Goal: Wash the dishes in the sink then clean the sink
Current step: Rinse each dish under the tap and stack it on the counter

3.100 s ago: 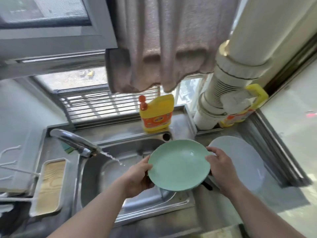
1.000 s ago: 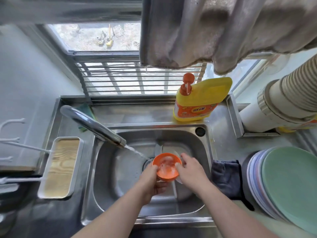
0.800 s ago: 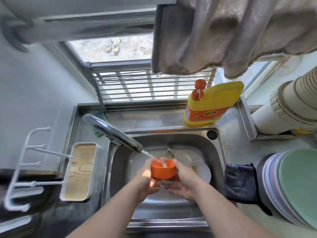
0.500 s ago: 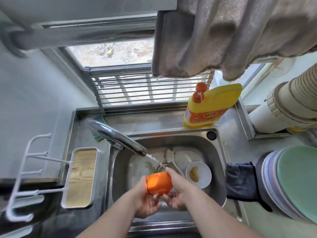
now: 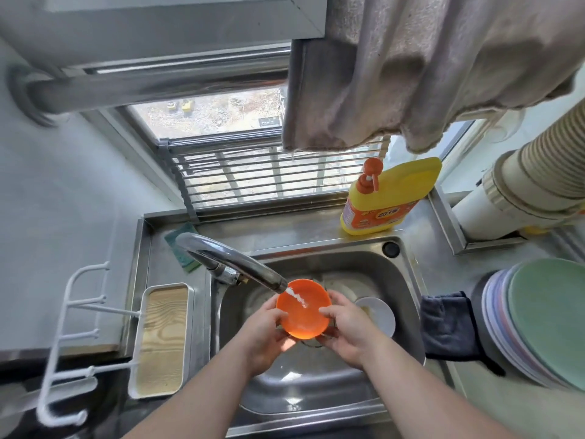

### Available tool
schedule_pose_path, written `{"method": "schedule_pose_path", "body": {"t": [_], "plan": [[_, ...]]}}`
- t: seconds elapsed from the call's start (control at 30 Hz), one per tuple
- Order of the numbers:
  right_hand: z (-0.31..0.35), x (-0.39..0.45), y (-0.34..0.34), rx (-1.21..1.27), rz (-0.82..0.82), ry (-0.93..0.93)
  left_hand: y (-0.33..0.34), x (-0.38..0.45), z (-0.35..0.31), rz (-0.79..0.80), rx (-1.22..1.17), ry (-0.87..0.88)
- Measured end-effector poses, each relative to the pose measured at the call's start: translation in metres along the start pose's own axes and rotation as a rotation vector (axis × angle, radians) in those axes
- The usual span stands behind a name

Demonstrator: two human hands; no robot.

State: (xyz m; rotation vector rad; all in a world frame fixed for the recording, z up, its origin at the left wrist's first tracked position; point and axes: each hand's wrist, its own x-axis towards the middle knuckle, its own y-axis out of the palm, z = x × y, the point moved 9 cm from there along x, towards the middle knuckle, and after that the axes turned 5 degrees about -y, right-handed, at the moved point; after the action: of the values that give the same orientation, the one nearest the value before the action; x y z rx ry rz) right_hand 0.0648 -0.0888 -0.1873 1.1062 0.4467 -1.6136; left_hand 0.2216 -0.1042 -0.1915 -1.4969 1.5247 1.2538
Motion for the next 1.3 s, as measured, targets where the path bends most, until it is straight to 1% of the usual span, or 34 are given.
{"method": "schedule_pose_path", "body": {"t": [0.03,0.07,0.17,0.23,0.3,0.33,0.4,0.57,0.73,0.8,0.93,1.13,1.3], "plan": [[0.007,-0.002,-0.003,-0.088,-0.011,-0.073,0.001,-0.002,0.0,0.007,0.004,-0.013],[0.016,-0.007,-0.004,-0.226,-0.02,-0.158,0.002,-0.004,0.001,0.018,-0.004,-0.027],[0.048,-0.029,0.002,-0.814,-0.099,-0.413,0.012,-0.012,0.008,0.094,-0.048,-0.089],[0.06,-0.043,0.018,-1.137,-0.132,-0.558,0.019,-0.015,0.011,0.143,-0.139,-0.13],[0.064,-0.056,0.035,-1.304,-0.14,-0.661,0.024,-0.016,0.008,0.178,-0.24,-0.131],[0.064,-0.06,0.04,-1.332,-0.142,-0.68,0.025,-0.018,0.004,0.181,-0.276,-0.123],[0.061,-0.065,0.042,-1.31,-0.156,-0.678,0.023,-0.026,-0.006,0.177,-0.305,-0.106],[0.052,-0.066,0.027,-1.188,-0.183,-0.693,0.01,-0.035,-0.018,0.092,-0.313,-0.053],[0.04,-0.068,-0.007,-1.012,-0.261,-0.603,0.019,-0.045,-0.021,0.084,-0.504,-0.025],[0.036,-0.071,-0.014,-0.869,-0.27,-0.559,0.023,-0.047,-0.02,0.078,-0.568,-0.042],[0.028,-0.068,-0.025,-0.471,-0.292,-0.453,0.028,-0.046,-0.013,0.108,-0.608,-0.097],[0.009,-0.063,0.002,-0.007,-0.099,-0.137,0.022,-0.05,-0.005,0.101,-0.535,-0.091],[0.008,-0.052,0.01,0.106,-0.015,-0.084,0.017,-0.045,0.005,0.071,-0.428,-0.115]]}}
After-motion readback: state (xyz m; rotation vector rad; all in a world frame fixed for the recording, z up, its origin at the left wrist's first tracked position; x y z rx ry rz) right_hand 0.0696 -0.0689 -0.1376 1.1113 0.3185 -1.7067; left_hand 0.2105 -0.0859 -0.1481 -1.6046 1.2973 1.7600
